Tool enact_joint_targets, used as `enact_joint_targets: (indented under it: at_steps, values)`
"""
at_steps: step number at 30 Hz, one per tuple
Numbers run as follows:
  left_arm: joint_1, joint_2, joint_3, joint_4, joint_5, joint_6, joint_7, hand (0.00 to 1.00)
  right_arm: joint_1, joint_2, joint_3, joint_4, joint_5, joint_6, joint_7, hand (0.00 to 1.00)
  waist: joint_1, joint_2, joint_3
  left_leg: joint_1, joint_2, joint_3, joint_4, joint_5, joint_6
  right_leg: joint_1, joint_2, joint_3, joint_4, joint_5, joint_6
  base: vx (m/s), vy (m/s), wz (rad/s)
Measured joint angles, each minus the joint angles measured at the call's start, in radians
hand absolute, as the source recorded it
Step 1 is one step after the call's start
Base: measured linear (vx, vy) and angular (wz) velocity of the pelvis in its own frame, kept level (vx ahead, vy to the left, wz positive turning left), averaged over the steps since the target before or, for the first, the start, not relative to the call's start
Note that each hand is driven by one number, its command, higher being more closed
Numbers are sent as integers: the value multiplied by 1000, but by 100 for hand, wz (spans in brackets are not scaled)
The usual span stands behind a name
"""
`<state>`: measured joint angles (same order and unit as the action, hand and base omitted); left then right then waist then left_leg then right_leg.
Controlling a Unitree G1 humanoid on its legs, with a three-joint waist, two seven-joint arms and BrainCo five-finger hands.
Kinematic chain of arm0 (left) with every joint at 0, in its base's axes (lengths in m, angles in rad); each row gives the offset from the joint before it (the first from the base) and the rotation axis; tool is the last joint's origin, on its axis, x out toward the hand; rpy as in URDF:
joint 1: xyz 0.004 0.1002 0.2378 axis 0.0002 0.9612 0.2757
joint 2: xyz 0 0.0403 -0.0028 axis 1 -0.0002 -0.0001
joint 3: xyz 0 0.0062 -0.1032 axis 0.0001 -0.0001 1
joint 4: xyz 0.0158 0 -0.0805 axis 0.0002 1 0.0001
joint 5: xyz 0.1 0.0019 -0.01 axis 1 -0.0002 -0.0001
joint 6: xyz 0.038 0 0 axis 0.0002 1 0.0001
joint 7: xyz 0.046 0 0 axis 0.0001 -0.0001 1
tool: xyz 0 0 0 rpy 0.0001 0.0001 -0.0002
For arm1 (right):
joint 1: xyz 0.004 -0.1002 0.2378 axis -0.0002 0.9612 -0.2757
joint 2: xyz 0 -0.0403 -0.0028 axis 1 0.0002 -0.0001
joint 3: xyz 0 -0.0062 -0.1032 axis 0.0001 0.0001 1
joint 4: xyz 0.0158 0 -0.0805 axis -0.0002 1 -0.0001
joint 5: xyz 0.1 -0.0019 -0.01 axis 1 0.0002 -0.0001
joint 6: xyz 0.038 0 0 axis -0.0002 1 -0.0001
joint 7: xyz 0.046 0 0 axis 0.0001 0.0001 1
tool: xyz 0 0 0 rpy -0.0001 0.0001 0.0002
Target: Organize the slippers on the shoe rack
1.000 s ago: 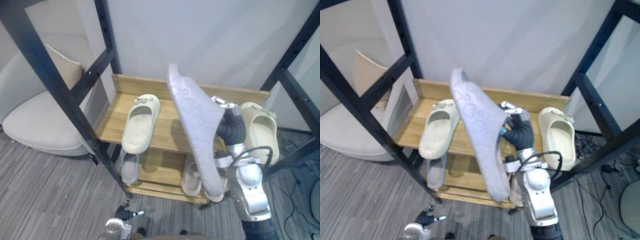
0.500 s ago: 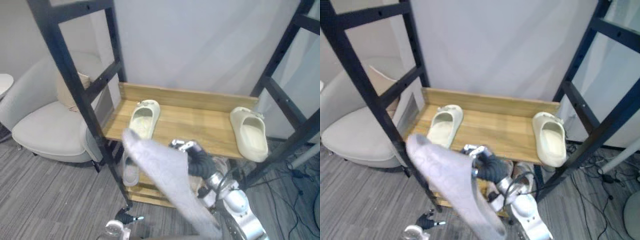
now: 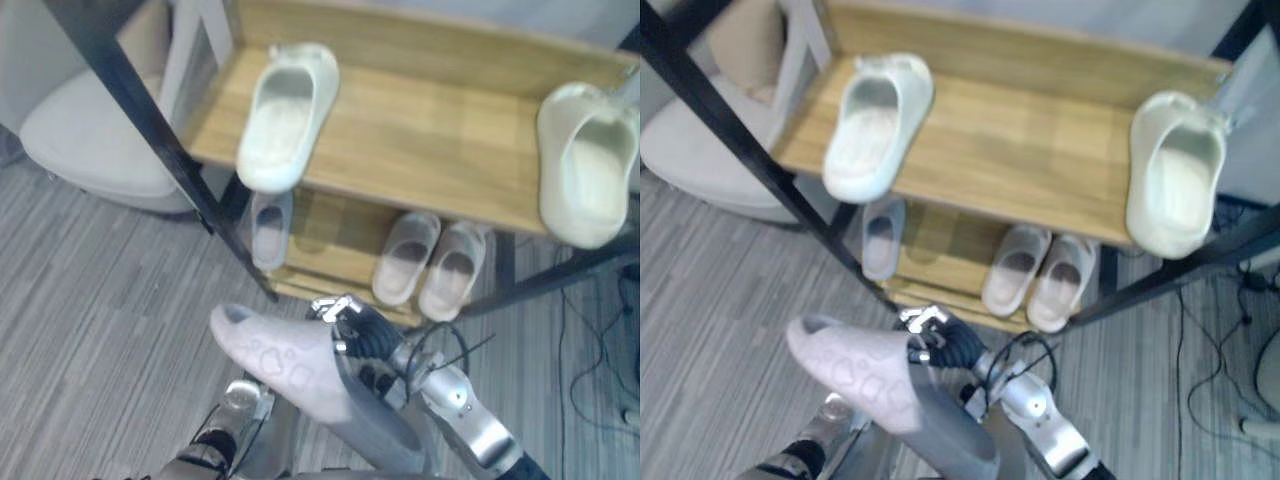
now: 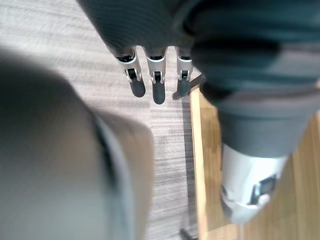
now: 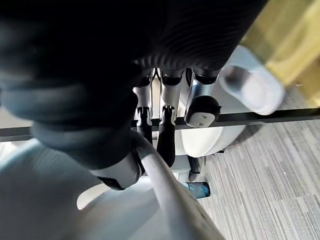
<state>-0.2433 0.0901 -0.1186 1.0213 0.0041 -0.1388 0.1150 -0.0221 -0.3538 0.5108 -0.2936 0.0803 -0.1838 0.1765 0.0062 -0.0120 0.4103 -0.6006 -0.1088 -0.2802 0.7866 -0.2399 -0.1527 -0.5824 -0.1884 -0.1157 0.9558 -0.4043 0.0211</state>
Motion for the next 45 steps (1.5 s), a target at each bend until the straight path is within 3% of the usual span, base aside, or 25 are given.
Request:
enact_joint_targets:
  at_steps: [2,3,4,5,8,9,11,12,13,14,16,19,29,36,45]
  values:
    - [-17,1,37,-43,-22,-8,-14,0,-34,28,-21,1,-28,1,-30,100,5,3,20,-101,6,-1,78,-16,-16,-101,7,-2,73,-15,-6,-202,-13,-10]
    - [3,-11,38,-116,-34,-29,-45,0,-47,40,-54,16,-43,1,-54,100,30,28,22,-157,19,1,127,-32,-20,-156,17,-5,112,-19,-6,-193,-13,-21]
    - [30,-24,51,-178,-44,-44,-58,0,-67,53,-86,52,-61,5,-92,100,59,29,24,-209,14,17,182,-48,-27,-200,6,11,205,-52,-4,-129,-18,-18]
    - [35,-23,62,-196,-45,-48,-59,0,-75,57,-93,56,-70,7,-99,100,63,25,29,-220,10,27,203,-54,-30,-214,2,17,215,-65,-12,-102,-28,1]
    - [113,-57,113,-341,-73,-68,-79,0,-160,72,-143,105,-126,10,-163,100,84,53,21,-335,36,12,292,-77,-44,-324,32,1,282,-87,-25,-107,-32,-21]
    - [149,-63,123,-403,-83,-73,-81,0,-162,79,-165,111,-143,11,-198,100,98,53,22,-368,49,8,321,-84,-54,-346,33,4,385,-111,-18,-32,-64,-2]
    - [198,-66,151,-492,-100,-76,-80,0,-173,83,-197,110,-160,10,-232,100,105,36,18,-425,35,13,388,-98,-61,-367,46,32,434,-194,-28,7,-103,17]
    - [182,-65,201,-475,-104,-73,-36,0,-190,84,-217,113,-161,11,-253,100,106,29,20,-467,32,6,407,-98,-59,-408,45,23,461,-201,-35,-38,-136,27]
    - [92,-36,281,-336,-105,-41,47,0,-232,106,-242,114,-168,14,-278,100,103,-1,34,-524,39,8,429,-94,-60,-475,35,14,506,-211,-51,-69,-92,24]
    - [65,-21,289,-296,-106,-25,63,0,-246,115,-249,114,-175,14,-288,100,98,-18,43,-544,45,10,441,-94,-60,-495,35,11,521,-215,-56,-63,-92,19]
    - [-2,10,299,-238,-107,1,98,0,-303,147,-301,117,-207,19,-332,100,91,-80,80,-633,53,2,509,-98,-79,-579,35,1,595,-235,-70,-31,-57,7]
    - [-23,6,305,-233,-117,0,117,0,-382,156,-380,152,-261,36,-397,100,91,-86,88,-709,49,-3,595,-114,-112,-643,34,5,672,-259,-65,12,12,-1]
    - [-61,-5,338,-226,-124,3,120,0,-639,161,-504,274,-396,139,-595,100,93,-84,87,-762,54,29,634,-130,-97,-699,34,38,701,-267,-50,18,27,-4]
    - [-69,-9,346,-195,-126,14,120,0,-733,161,-505,275,-397,157,-616,100,94,-72,73,-765,60,31,633,-131,-95,-701,35,36,701,-268,-52,5,-1,0]
    - [-60,-31,377,-183,-144,16,126,0,-736,232,-510,315,-437,184,-628,100,101,-68,-13,-777,64,33,629,-132,-94,-713,35,34,698,-270,-55,0,0,0]
